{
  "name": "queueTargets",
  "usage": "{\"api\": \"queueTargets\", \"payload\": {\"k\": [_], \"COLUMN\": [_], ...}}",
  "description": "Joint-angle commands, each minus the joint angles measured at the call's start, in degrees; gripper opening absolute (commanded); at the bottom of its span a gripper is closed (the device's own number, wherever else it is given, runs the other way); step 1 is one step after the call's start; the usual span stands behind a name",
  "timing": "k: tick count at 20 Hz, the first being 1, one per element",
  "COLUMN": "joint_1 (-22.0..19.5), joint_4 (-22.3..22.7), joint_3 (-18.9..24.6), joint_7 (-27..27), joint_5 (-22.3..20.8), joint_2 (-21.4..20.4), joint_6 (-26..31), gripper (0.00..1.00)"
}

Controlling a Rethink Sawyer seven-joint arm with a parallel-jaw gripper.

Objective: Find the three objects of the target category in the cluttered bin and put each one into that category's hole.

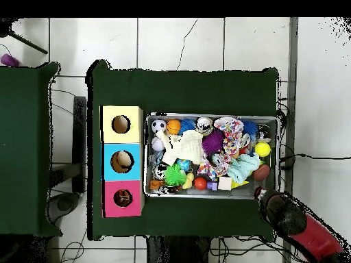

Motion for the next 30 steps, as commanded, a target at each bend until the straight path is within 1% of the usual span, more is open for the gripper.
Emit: {"api": "queueTargets", "payload": {"k": [1,5,9,12,17,19,20,24,27,30], "joint_1": [-4.3,-4.1,-5.3,-5.8,-6.5,-6.9,-7.2,-6.9,-6.2,-6.4], "joint_4": [1.3,0.9,0.1,0.0,-2.8,-3.4,-2.9,-3.7,-2.7,-3.1], "joint_3": [6.1,6.1,7.0,7.6,9.2,9.4,9.3,9.1,7.7,8.0], "joint_7": [-4.7,-4.1,-3.2,-2.7,-3.9,-3.8,-3.6,-3.3,-1.7,-2.0], "joint_5": [-7.1,-6.8,-8.0,-8.4,-9.0,-9.3,-9.6,-9.6,-9.8,-9.9], "joint_2": [-2.3,-2.2,-1.3,-1.7,0.2,0.7,0.7,1.4,0.8,1.2], "joint_6": [5.4,6.2,6.5,7.4,9.5,9.6,9.0,9.9,8.5,8.8], "gripper": [1.0,1.0,1.0,1.0,1.0,1.0,1.0,1.0,1.0,1.0]}}
